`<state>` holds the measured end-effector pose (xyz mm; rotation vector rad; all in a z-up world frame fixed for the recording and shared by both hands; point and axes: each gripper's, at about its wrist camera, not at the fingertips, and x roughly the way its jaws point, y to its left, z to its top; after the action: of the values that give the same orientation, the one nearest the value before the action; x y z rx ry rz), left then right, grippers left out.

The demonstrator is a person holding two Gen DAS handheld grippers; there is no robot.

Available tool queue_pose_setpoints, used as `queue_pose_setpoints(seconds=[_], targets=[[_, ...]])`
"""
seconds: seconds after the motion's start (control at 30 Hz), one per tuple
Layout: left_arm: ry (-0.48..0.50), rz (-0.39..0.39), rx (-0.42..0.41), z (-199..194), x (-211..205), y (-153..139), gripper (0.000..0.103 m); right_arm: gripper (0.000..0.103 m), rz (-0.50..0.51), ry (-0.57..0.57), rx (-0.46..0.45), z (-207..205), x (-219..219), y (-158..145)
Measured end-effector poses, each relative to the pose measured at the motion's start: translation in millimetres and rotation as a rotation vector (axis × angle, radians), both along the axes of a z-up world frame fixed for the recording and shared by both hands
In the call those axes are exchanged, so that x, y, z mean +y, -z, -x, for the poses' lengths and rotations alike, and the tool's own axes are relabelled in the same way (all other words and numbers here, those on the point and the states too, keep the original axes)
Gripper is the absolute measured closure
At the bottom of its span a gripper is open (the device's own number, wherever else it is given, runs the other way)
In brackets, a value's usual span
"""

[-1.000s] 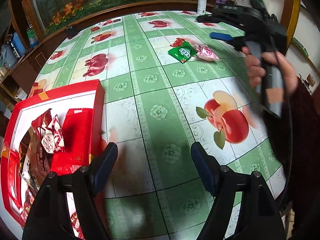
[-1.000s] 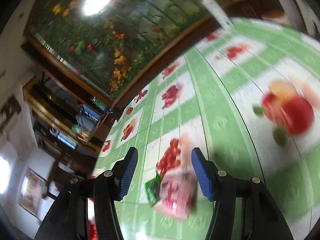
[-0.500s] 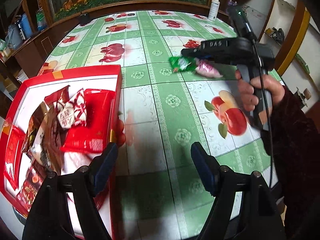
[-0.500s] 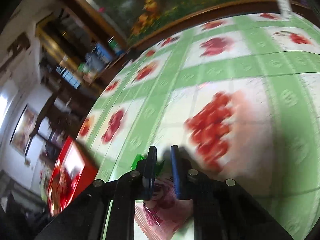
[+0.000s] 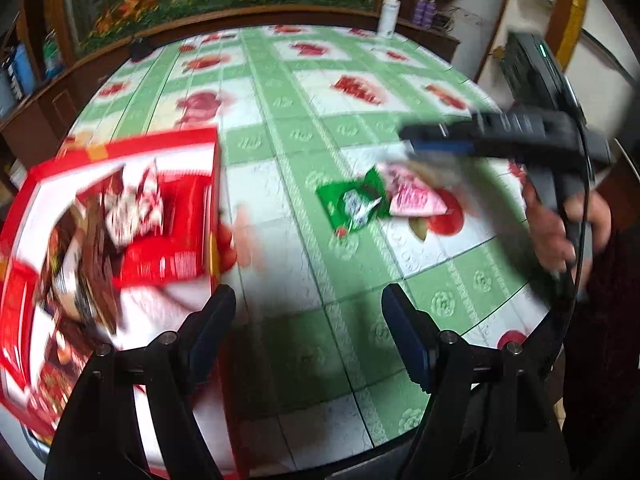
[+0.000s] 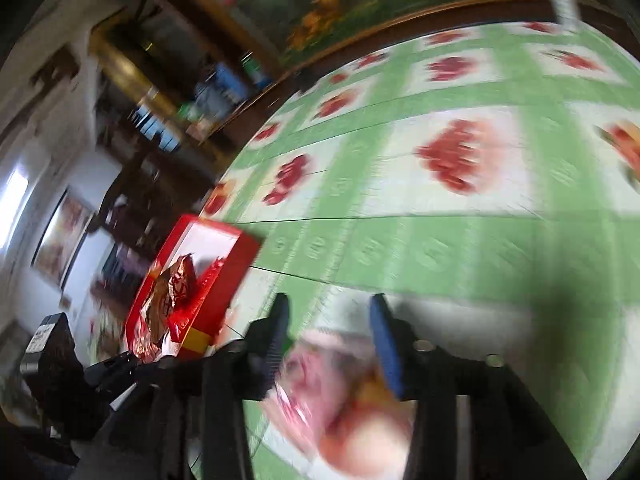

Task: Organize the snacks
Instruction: 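Grasp the pink bear-print packet with the right tool while the left grasps the green packet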

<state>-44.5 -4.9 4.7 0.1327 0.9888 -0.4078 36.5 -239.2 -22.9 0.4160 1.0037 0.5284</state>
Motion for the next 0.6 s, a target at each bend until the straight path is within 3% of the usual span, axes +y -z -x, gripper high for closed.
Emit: queue_pose_setpoints(seconds=[0.1, 0.17, 0.3, 0.37, 0.4, 0.6], targets=[[0.049, -0.019, -0.042, -4, -6, -9, 0.028, 0.053, -0.056, 0.031, 0.043, 21, -8, 4], [0.065, -0.029, -0.056, -5, -10, -12, 0.028, 0.041, -0.064, 0.054, 0.072, 31, -6, 7], [0.068, -0.03, -0.04, -3, -9, -7, 0.028, 0.039, 0.055, 0.094, 0.055, 34, 15, 5], [0.065, -0.036, -0.03, -2, -9, -4, 0.028, 0.044, 0.105, 0.084, 0.03, 31, 29, 7], [0.063, -0.039, -0.029, -1, -9, -3, 0.028, 0.055, 0.161, 0.08, 0.011, 33, 34, 6], [0.071, -0.048, -0.028, -1, -13, -2, 0.028, 0.062, 0.284, 0.027, -0.054, 40, 46, 7]])
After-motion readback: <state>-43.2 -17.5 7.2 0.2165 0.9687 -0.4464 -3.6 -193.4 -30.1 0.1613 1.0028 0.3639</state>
